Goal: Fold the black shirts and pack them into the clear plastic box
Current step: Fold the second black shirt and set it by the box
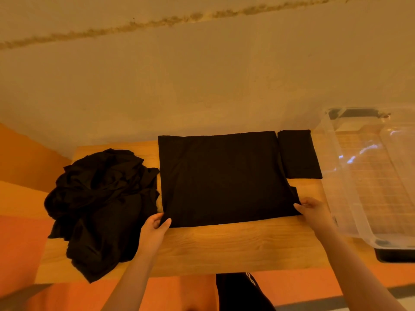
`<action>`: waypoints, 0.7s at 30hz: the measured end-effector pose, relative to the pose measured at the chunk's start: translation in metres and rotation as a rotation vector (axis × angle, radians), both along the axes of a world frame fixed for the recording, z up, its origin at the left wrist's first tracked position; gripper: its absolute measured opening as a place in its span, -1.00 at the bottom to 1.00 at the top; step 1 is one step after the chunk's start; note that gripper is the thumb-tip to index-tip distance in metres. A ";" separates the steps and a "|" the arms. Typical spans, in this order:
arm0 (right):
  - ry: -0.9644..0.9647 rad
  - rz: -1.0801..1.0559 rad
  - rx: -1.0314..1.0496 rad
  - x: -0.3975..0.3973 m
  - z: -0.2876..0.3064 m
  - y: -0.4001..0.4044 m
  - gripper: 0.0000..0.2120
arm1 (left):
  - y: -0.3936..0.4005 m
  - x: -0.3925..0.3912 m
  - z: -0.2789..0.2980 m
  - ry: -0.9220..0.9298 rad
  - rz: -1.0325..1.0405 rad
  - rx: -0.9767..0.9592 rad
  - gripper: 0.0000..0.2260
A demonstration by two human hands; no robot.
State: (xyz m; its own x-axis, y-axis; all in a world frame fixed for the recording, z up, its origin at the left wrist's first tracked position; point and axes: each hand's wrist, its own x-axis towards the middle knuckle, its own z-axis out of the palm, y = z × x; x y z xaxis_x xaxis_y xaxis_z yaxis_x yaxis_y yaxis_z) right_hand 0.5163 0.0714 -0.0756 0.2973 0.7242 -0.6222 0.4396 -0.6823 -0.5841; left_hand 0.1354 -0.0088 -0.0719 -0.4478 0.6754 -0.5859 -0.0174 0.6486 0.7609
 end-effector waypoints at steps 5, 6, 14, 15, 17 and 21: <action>-0.020 0.000 0.034 -0.004 0.006 0.000 -0.79 | -0.007 -0.003 0.005 -0.036 -0.029 -0.021 -0.96; -0.015 0.004 0.046 -0.005 0.008 -0.001 -0.75 | -0.009 -0.004 0.005 -0.033 -0.041 0.005 -0.92; 0.153 -0.134 0.129 -0.004 0.011 -0.011 -0.92 | -0.015 -0.004 0.009 -0.166 0.024 0.155 -0.79; 0.162 -0.149 0.110 -0.002 0.010 -0.012 -0.93 | -0.014 -0.005 0.008 -0.176 0.032 0.152 -0.77; 0.190 -0.194 0.055 0.001 0.006 -0.011 -0.94 | -0.015 -0.005 0.008 -0.098 -0.033 0.144 -0.81; 0.233 -0.229 0.024 0.001 0.002 -0.010 -0.86 | -0.018 -0.009 0.001 0.198 -0.235 0.080 -0.88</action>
State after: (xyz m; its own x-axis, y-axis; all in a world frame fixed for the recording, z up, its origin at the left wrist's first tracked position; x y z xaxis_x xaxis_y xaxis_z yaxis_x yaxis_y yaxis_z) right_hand 0.5177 0.0614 -0.0731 0.3060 0.6701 -0.6763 0.1287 -0.7330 -0.6680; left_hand 0.1269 -0.0265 -0.0706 -0.3743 0.8144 -0.4435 0.2790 0.5550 0.7837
